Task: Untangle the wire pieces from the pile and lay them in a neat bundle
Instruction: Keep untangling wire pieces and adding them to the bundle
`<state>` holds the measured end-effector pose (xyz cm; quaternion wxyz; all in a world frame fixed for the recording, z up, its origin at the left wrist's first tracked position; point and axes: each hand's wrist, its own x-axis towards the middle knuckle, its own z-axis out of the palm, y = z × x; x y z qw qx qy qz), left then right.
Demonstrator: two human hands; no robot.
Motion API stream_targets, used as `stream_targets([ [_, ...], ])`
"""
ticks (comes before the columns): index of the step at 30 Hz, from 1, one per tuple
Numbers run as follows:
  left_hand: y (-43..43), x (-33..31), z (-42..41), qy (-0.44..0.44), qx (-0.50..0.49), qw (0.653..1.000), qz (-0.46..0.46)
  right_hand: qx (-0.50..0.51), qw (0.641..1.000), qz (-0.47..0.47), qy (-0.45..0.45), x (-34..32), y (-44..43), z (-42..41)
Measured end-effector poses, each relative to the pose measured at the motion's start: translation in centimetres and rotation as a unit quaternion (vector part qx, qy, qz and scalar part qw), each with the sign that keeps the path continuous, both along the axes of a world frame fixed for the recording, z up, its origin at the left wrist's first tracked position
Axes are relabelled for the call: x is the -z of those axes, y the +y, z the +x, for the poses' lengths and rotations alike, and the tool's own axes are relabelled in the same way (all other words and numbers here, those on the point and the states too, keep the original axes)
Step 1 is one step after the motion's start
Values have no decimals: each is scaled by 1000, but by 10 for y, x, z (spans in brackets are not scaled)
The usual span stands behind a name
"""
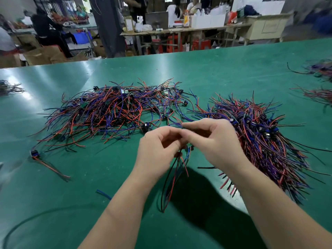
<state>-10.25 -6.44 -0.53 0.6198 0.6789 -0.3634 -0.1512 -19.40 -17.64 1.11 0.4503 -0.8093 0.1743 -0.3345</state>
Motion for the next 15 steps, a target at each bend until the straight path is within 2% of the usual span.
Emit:
stream_targets([
  [3,2,4,2,-145,0,989,34,67,991,-17,-110,-12,-6,-6],
  [5,2,13,2,-263,2,955,136,138,972,-55,-181,-20,-15,-13],
  [7,2,20,2,-308,13,919,247,209,948,-82,-227,-27,-24,-21],
  [9,2,23,2,-313,14,895,317,276,927,-123,-222,-31,-34,-27],
  [11,1,22,3,-344,-25,868,356,313,927,-160,-130,-30,-43,-31],
  [13,1,21,3,-378,-104,838,379,318,933,-163,40,-25,-53,-30],
  [15,1,22,2,-375,-167,825,388,316,920,-145,183,-21,-55,-27],
])
